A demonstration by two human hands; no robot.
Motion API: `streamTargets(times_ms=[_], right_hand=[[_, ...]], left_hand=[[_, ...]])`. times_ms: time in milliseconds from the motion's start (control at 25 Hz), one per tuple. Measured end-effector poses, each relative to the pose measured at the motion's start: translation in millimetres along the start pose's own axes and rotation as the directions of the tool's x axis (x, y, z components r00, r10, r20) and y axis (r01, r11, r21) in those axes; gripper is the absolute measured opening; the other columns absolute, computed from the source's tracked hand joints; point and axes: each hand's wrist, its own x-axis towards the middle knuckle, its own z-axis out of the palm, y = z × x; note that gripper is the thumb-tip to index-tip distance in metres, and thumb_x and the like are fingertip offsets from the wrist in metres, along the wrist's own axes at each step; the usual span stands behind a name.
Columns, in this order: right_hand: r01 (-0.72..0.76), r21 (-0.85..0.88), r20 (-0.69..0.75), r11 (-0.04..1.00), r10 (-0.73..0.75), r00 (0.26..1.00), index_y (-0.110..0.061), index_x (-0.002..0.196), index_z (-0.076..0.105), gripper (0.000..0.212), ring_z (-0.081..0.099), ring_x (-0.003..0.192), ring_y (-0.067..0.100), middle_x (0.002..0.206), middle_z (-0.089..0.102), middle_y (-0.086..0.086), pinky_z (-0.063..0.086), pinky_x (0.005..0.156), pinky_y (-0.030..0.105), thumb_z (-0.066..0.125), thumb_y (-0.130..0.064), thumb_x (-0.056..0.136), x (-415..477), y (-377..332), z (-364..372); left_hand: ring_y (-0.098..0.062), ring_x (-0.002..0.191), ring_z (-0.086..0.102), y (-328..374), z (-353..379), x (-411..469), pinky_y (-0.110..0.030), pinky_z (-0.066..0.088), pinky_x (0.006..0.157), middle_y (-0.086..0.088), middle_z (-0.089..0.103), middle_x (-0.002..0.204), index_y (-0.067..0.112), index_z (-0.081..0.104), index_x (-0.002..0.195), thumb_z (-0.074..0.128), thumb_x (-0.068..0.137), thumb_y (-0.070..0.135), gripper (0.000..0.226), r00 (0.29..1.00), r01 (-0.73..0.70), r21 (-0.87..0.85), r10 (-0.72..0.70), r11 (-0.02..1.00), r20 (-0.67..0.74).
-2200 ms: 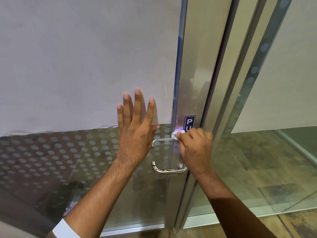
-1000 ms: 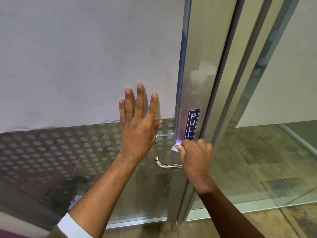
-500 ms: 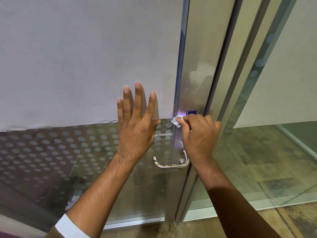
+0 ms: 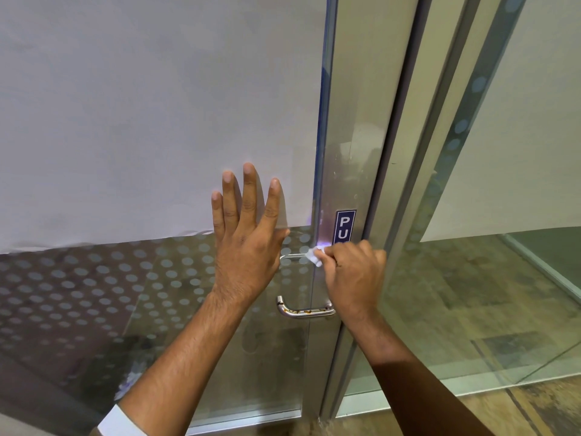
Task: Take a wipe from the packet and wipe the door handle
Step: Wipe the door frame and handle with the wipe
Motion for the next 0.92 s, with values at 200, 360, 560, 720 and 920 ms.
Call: streamTargets(times_ms=[200, 360, 560, 720, 920], right_hand=[[-0.035, 0.116, -0.125, 0.993, 0.050, 0.991, -0.023, 0.079, 0.073, 0.019, 0.056, 0.077, 0.020, 0.073, 0.071, -0.008, 0.024, 0.070, 0.033, 0.078, -0.038, 0.090, 43, -23, -31], [-0.067, 0.205, -0.158, 0.977, 0.100, 0.982, -0.021, 0.082, 0.073, 0.018, 0.056, 0.080, 0.017, 0.076, 0.071, -0.008, 0.025, 0.074, 0.029, 0.077, -0.037, 0.090, 71, -33, -50], [0.011, 0.230, -0.189, 0.973, 0.033, 0.981, -0.016, 0.081, 0.069, 0.020, 0.057, 0.071, 0.021, 0.075, 0.068, 0.000, 0.046, 0.063, 0.037, 0.075, -0.031, 0.093, 60, -30, -41], [0.036, 0.139, -0.086, 0.990, -0.024, 0.996, -0.018, 0.080, 0.067, 0.023, 0.058, 0.069, 0.024, 0.075, 0.065, 0.000, 0.045, 0.062, 0.040, 0.069, -0.035, 0.096, 15, -9, -6], [0.014, 0.094, -0.034, 0.995, -0.011, 0.999, -0.020, 0.078, 0.067, 0.025, 0.057, 0.070, 0.025, 0.073, 0.066, -0.002, 0.043, 0.063, 0.040, 0.070, -0.037, 0.096, 0, -2, -1]], left_hand=[[-0.056, 0.160, 0.006, 0, -1, 0, -0.063, 0.002, 0.132, -0.032, 0.012, 0.174, 0.010, 0.023, 0.169, 0.074, 0.102, 0.038, 0.089, 1.000, -0.002, 0.002, 0.002, 1.000, 0.011], [-0.057, 0.160, 0.009, 0, -3, -1, -0.063, 0.003, 0.132, -0.032, 0.012, 0.174, 0.010, 0.024, 0.169, 0.071, 0.104, 0.037, 0.085, 1.000, -0.005, 0.002, 0.005, 1.000, 0.010], [-0.058, 0.159, 0.010, 0, -2, 0, -0.064, 0.003, 0.131, -0.033, 0.013, 0.174, 0.010, 0.023, 0.169, 0.071, 0.103, 0.038, 0.086, 1.000, 0.000, 0.001, 0.000, 1.000, 0.014], [-0.059, 0.159, 0.011, -1, -1, 0, -0.064, 0.004, 0.131, -0.034, 0.014, 0.173, 0.010, 0.024, 0.169, 0.071, 0.103, 0.039, 0.087, 1.000, 0.000, 0.003, 0.000, 1.000, 0.016], [-0.058, 0.159, 0.011, 0, -2, 0, -0.065, 0.005, 0.131, -0.033, 0.013, 0.174, 0.010, 0.025, 0.169, 0.072, 0.103, 0.038, 0.086, 1.000, 0.003, -0.004, -0.003, 1.000, 0.020]])
